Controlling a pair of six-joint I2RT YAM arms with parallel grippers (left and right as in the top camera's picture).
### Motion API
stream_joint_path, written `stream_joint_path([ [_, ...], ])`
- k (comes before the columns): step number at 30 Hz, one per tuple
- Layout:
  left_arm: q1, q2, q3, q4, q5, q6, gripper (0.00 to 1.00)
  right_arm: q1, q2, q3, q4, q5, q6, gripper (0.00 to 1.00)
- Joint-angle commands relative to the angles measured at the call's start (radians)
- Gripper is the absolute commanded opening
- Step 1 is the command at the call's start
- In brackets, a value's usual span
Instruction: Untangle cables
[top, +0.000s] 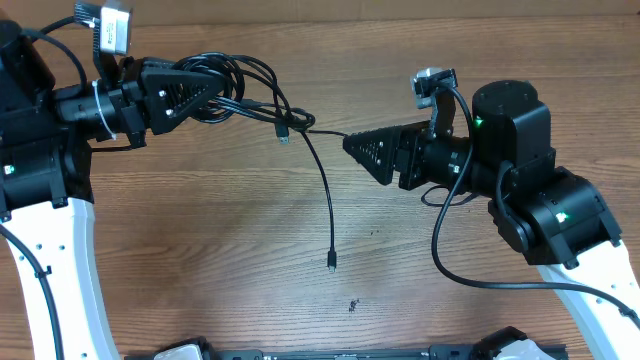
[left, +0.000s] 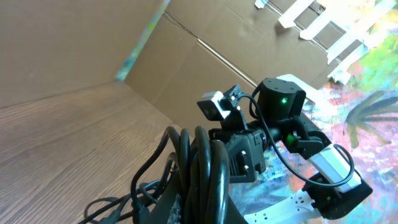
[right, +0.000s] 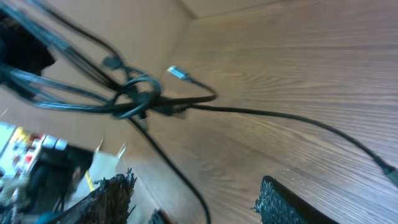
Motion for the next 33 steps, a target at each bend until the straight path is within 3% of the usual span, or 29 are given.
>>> stream_joint_path([
  [1, -0.030, -0.023, 0.029, 0.003, 0.026, 0.053, 0.04, 0.003, -0.013, 0.008, 0.011, -0.121, -0.114, 0.65],
  [5, -0.052, -0.023, 0.028, 0.000, 0.027, 0.149, 0.04, 0.003, -0.013, 0.008, 0.004, -0.127, -0.169, 0.65],
  [15, -0.098, -0.023, 0.028, -0.381, 0.027, 0.822, 0.04, 0.003, -0.013, 0.008, -0.003, 0.013, -0.143, 0.70],
  [17, -0.114, -0.023, 0.028, -0.413, 0.027, 0.842, 0.04, 0.003, -0.013, 0.008, -0.001, 0.058, -0.080, 0.70],
  [21, -0.137, -0.023, 0.028, -0.415, 0.026, 0.842, 0.04, 0.003, -0.012, 0.008, -0.002, 0.072, 0.003, 0.55],
  [23, -0.146, -0.023, 0.028, -0.415, 0.026, 0.860, 0.04, 0.003, -0.013, 0.008, -0.002, 0.055, 0.111, 0.48],
  [26, -0.147, -0.023, 0.028, -0.415, 0.026, 0.921, 0.04, 0.003, -0.012, 0.008, -0.002, -0.007, 0.174, 0.47],
  [33, -0.153, -0.023, 0.028, -0.415, 0.026, 1.084, 0.04, 0.003, -0.011, 0.008, 0.001, -0.049, 0.167, 0.47],
])
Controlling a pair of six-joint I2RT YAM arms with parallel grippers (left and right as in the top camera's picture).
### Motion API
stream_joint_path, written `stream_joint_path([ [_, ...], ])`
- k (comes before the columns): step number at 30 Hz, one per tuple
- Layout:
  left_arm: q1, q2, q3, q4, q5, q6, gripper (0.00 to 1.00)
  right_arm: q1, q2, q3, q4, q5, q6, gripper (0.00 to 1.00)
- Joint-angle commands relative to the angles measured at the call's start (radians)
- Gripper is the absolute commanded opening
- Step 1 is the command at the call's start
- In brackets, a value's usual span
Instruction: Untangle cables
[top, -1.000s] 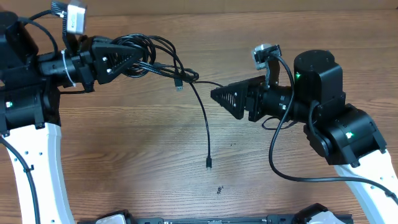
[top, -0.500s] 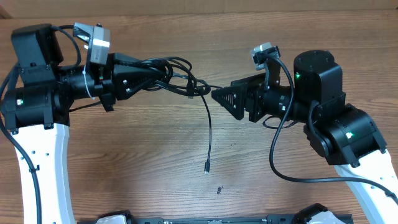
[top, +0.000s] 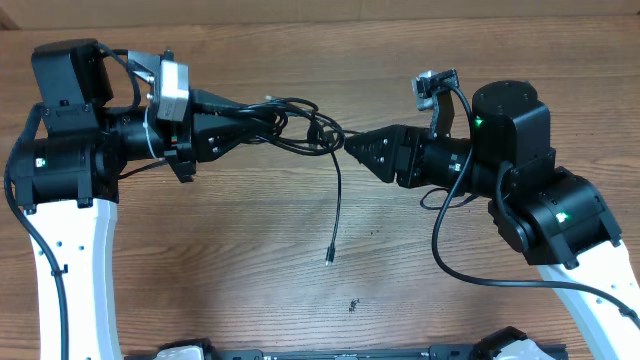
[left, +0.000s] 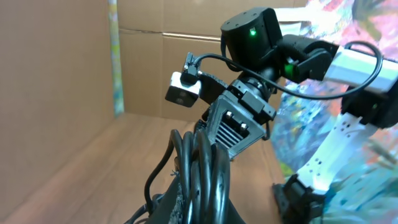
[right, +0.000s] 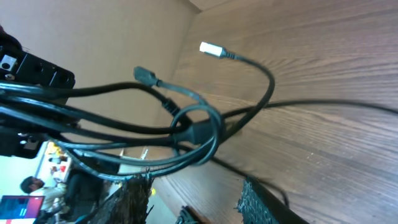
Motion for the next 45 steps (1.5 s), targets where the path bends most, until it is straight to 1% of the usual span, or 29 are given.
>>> stream_joint_path([
  [1, -0.021, -0.022, 0.017, 0.002, 0.032, 0.141, 0.04, 0.003, -0.011, 0.008, 0.008, -0.022, -0.007, 0.47],
  [3, -0.049, -0.022, 0.017, 0.002, 0.032, 0.175, 0.04, 0.003, -0.010, 0.008, 0.007, -0.023, -0.078, 0.47],
  [4, -0.073, -0.022, 0.017, 0.003, 0.032, 0.212, 0.04, 0.003, -0.009, 0.008, 0.006, -0.022, -0.148, 0.48],
  [6, -0.100, -0.022, 0.017, 0.003, 0.031, 0.253, 0.04, 0.003, -0.009, 0.008, 0.004, -0.020, -0.235, 0.52],
  [7, -0.115, -0.022, 0.017, 0.003, 0.032, 0.274, 0.04, 0.003, -0.009, 0.008, 0.003, 0.001, -0.283, 0.53],
  [8, -0.122, -0.022, 0.017, 0.003, 0.031, 0.285, 0.04, 0.003, -0.009, 0.008, 0.000, 0.039, -0.302, 0.53],
  [13, -0.127, -0.022, 0.017, 0.000, 0.031, 0.296, 0.04, 0.003, -0.009, 0.008, -0.016, 0.285, -0.298, 0.53],
  [18, -0.127, -0.022, 0.017, -0.002, 0.032, 0.297, 0.04, 0.003, -0.009, 0.008, -0.042, 0.380, -0.299, 0.54],
  [22, -0.128, -0.022, 0.017, 0.005, 0.032, 0.298, 0.04, 0.003, -0.008, 0.008, -0.070, 0.371, -0.304, 0.53],
  [35, -0.131, -0.022, 0.017, 0.018, 0.031, 0.301, 0.04, 0.003, -0.009, 0.008, -0.066, 0.154, -0.307, 0.52],
  [36, -0.131, -0.022, 0.017, 0.017, 0.031, 0.301, 0.04, 0.003, -0.009, 0.008, -0.064, 0.140, -0.307, 0.51],
  [37, -0.131, -0.022, 0.017, 0.017, 0.031, 0.301, 0.04, 0.003, -0.009, 0.008, -0.065, 0.126, -0.307, 0.48],
  [45, -0.131, -0.022, 0.017, 0.017, 0.031, 0.293, 0.04, 0.004, -0.008, 0.008, -0.069, 0.079, -0.307, 0.46],
])
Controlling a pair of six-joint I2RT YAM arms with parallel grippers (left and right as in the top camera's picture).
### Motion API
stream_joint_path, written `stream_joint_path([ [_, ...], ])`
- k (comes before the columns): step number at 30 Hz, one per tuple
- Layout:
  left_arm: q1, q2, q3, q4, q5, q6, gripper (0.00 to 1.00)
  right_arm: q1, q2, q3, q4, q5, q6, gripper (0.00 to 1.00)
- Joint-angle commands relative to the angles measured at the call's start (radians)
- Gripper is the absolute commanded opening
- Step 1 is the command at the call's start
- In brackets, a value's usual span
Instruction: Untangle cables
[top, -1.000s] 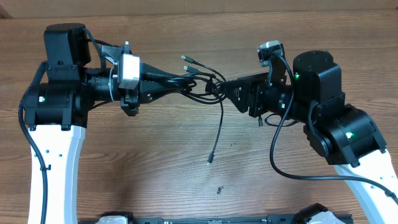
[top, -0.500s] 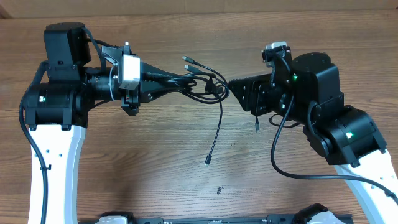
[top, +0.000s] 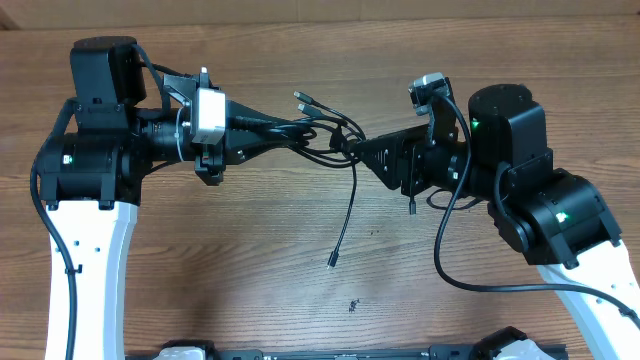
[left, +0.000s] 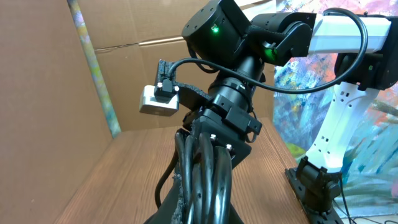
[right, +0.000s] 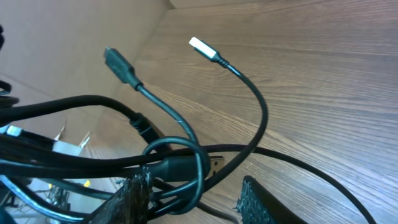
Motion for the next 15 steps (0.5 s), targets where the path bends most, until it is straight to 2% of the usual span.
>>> stream_joint_path([
  [1, -0.007, -0.022, 0.017, 0.005, 0.069, 0.087, 0.04, 0.004, -0.009, 0.008, 0.000, -0.032, -0.005, 0.46],
  [3, -0.007, -0.022, 0.017, 0.005, 0.069, 0.074, 0.04, 0.004, -0.007, 0.008, -0.003, -0.032, -0.005, 0.45],
  [9, -0.008, -0.022, 0.017, 0.005, 0.069, 0.075, 0.04, 0.004, 0.041, 0.008, -0.027, -0.043, -0.004, 0.30],
  [15, -0.008, -0.022, 0.017, 0.008, 0.069, 0.074, 0.04, 0.004, 0.076, 0.008, -0.012, -0.092, -0.004, 0.27],
])
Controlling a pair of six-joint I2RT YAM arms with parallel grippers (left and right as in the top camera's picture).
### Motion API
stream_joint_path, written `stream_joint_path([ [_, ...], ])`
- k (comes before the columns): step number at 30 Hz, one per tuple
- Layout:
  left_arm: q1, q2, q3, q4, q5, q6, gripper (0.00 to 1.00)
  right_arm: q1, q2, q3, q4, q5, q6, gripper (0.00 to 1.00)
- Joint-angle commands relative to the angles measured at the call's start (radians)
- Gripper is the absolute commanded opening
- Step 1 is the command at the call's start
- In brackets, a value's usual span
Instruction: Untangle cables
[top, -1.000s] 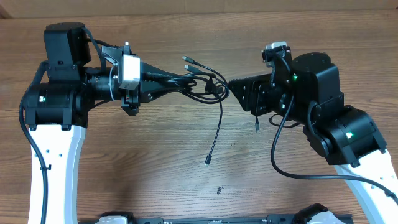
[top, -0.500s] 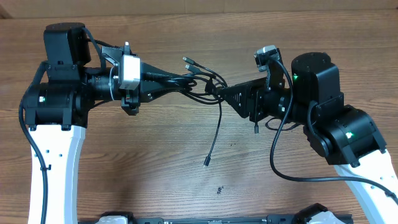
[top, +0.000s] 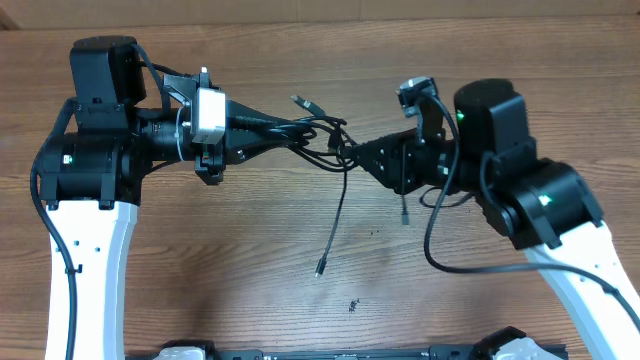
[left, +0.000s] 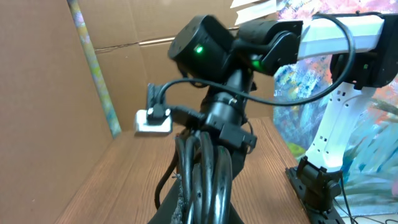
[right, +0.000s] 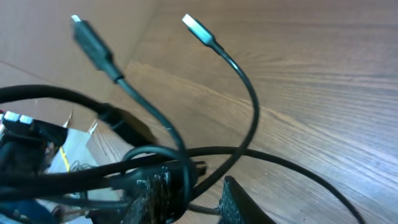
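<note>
A bundle of black cables (top: 290, 130) hangs above the wooden table (top: 200, 260), with my left gripper (top: 262, 132) shut on it. In the left wrist view the thick strands (left: 202, 165) run up between the fingers of the left gripper (left: 199, 208). My right gripper (top: 352, 155) meets the bundle's right end. In the right wrist view a cable loop (right: 158, 158) lies between the fingers of the right gripper (right: 189, 196), which stand apart. A silver plug (right: 194, 26) and a dark plug (right: 93, 40) stick out. One thin cable hangs down to its plug end (top: 320, 268).
The right arm's own camera cable (top: 432, 240) loops below its wrist. A small dark speck (top: 352, 304) lies on the wood near the front. Cardboard walls (left: 56, 93) stand around the table.
My right gripper has moved a little left into the tangle and its fingers stand closer together around the loop. The hanging cable's end has shifted left. The left arm has not moved.
First my left gripper held the bundle at the far left, a thin cable running across in front of the open right gripper. Then the bundle was nearer the middle. Later its end reached the right fingertips, and now a loop lies between them.
</note>
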Motion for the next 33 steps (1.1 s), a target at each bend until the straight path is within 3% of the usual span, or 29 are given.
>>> stream_joint_path([
  [1, -0.008, -0.022, 0.017, 0.002, 0.070, 0.075, 0.04, 0.004, 0.006, 0.008, 0.012, -0.029, -0.005, 0.27],
  [12, -0.008, -0.021, 0.017, 0.003, 0.070, 0.076, 0.04, 0.004, 0.018, 0.008, -0.006, -0.037, -0.005, 0.29],
  [25, -0.008, -0.021, 0.017, 0.002, 0.070, 0.075, 0.04, 0.006, 0.158, 0.008, -0.022, -0.028, -0.006, 0.28],
  [33, -0.008, -0.021, 0.017, 0.002, 0.070, 0.074, 0.04, 0.006, 0.208, 0.008, -0.043, 0.100, -0.006, 0.30],
])
